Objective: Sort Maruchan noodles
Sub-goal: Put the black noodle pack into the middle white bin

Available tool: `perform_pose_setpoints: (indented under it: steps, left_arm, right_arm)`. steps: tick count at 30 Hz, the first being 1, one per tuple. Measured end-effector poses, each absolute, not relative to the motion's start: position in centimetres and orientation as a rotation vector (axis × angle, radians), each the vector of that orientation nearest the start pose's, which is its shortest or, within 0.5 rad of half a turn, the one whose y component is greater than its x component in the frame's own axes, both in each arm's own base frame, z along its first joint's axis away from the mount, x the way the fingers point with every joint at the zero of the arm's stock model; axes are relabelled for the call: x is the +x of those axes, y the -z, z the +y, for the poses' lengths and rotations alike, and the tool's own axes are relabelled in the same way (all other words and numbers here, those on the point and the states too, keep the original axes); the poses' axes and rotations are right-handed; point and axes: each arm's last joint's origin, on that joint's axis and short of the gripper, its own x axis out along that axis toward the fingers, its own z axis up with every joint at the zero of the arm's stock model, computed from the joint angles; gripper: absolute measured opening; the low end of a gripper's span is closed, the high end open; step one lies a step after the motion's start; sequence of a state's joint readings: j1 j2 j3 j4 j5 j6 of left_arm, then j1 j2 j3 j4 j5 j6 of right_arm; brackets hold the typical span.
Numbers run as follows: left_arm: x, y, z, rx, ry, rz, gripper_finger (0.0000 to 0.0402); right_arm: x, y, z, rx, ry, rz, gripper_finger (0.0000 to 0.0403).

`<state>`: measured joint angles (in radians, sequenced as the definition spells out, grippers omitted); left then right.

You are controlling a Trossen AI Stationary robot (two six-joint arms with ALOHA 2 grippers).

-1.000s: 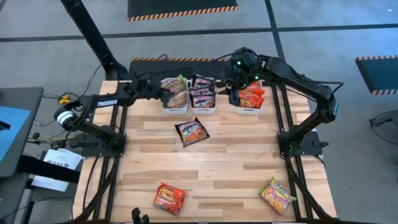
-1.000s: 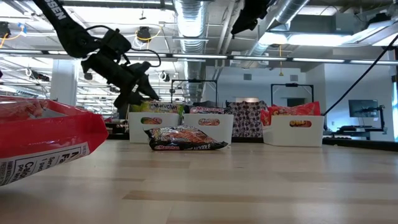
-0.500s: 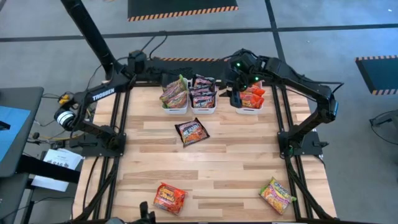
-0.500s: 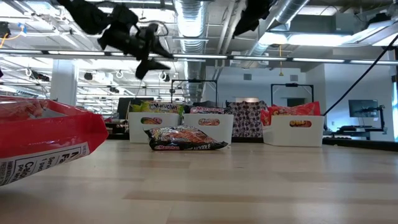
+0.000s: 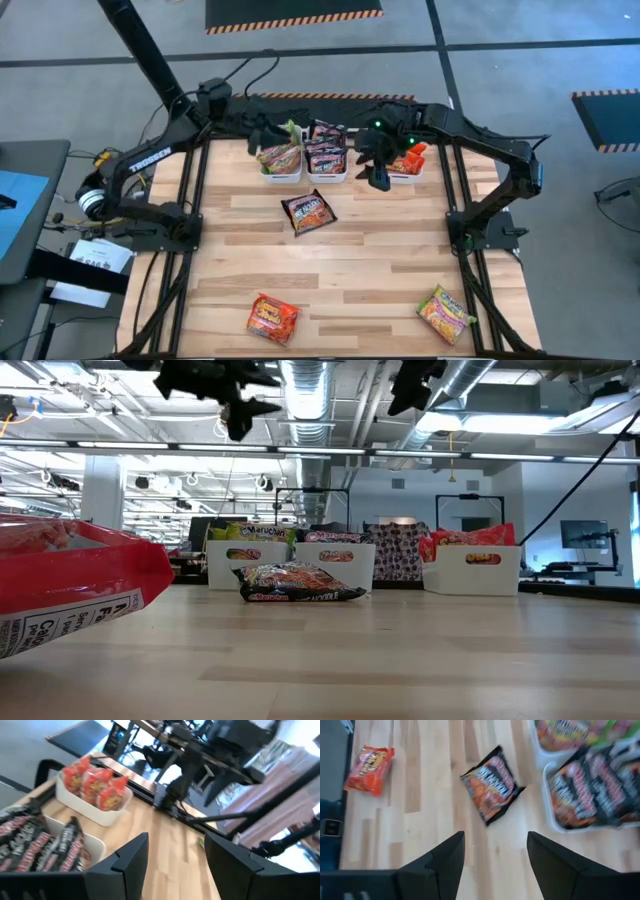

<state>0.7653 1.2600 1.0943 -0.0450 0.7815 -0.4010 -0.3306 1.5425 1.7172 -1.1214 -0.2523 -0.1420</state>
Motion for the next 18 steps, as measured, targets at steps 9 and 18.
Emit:
perform_pose_setpoints:
  steps: [9,18]
  left_arm:
    - [19.5,-37.4,12.6,-0.519,0.048,0.218,0.0181]
    - [19.3,-37.9,9.2,-0.484,0.123,0.263,0.0181]
  right_arm:
    - [27.9,-38.2,-4.6,0.399,0.037,1.125,0.0239]
    - [27.5,-36.2,1.7,0.563,0.104,1.332,0.0239]
